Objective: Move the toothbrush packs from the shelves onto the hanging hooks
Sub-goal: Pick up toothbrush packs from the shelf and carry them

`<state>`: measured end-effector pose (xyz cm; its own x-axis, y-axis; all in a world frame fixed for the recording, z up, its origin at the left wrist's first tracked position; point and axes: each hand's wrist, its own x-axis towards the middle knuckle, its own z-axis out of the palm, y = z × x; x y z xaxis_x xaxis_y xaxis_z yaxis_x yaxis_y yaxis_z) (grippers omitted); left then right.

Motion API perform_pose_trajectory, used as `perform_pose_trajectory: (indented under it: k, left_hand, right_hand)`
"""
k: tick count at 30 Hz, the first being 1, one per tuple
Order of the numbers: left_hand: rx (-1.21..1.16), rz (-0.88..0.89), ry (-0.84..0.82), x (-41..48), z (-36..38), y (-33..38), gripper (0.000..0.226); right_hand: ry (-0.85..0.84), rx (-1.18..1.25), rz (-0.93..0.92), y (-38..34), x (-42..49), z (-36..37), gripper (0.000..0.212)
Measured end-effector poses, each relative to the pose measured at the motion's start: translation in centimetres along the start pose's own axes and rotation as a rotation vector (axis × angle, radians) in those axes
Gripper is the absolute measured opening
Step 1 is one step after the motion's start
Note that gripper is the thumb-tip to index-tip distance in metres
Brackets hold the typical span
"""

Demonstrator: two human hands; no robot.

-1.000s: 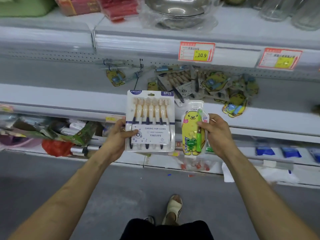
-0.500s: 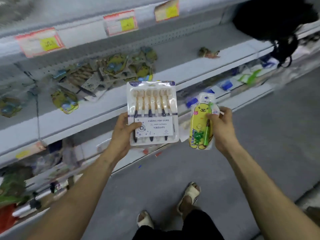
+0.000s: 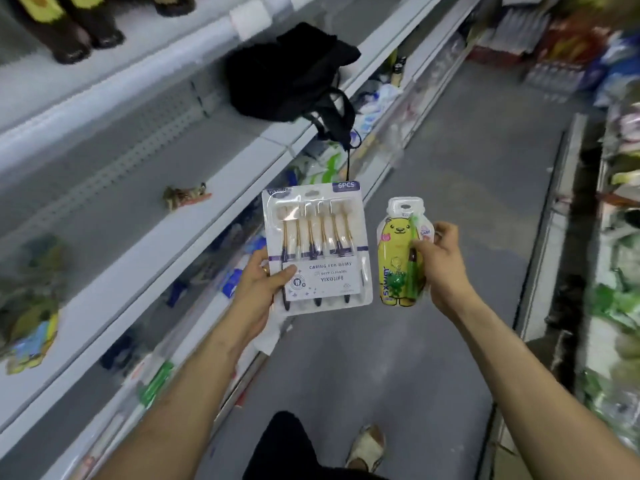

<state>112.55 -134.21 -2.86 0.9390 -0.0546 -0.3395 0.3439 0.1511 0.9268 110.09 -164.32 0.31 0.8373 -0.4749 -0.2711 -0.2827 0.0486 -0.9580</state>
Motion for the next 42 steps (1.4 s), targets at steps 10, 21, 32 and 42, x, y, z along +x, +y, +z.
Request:
perform_pose_trajectory:
  k: [10, 21, 32, 42]
  left_hand:
    - [0.131, 0.010, -0.305, 21.8, 19.5, 4.8, 0.038]
    - [0.299, -0.011, -0.736, 41.5, 43.1, 12.7, 0.038]
    - [0.329, -0.021, -0.997, 53.4, 70.0, 13.8, 0.048]
    - [0.339, -0.071, -1.228, 61.3, 90.7, 14.6, 0.055]
  right_hand:
    - [0.319, 0.104, 0.030, -4.1, 18.2, -8.8, 0.032]
    - [0.742, 0.174, 0.005, -12.1, 32.5, -17.3, 0.030]
    - [1.021, 0.227, -0.007, -16.0, 47.9, -30.8, 0.032]
    - [1.343, 0.244, 0.007, -20.0, 59.3, -40.4, 0.033]
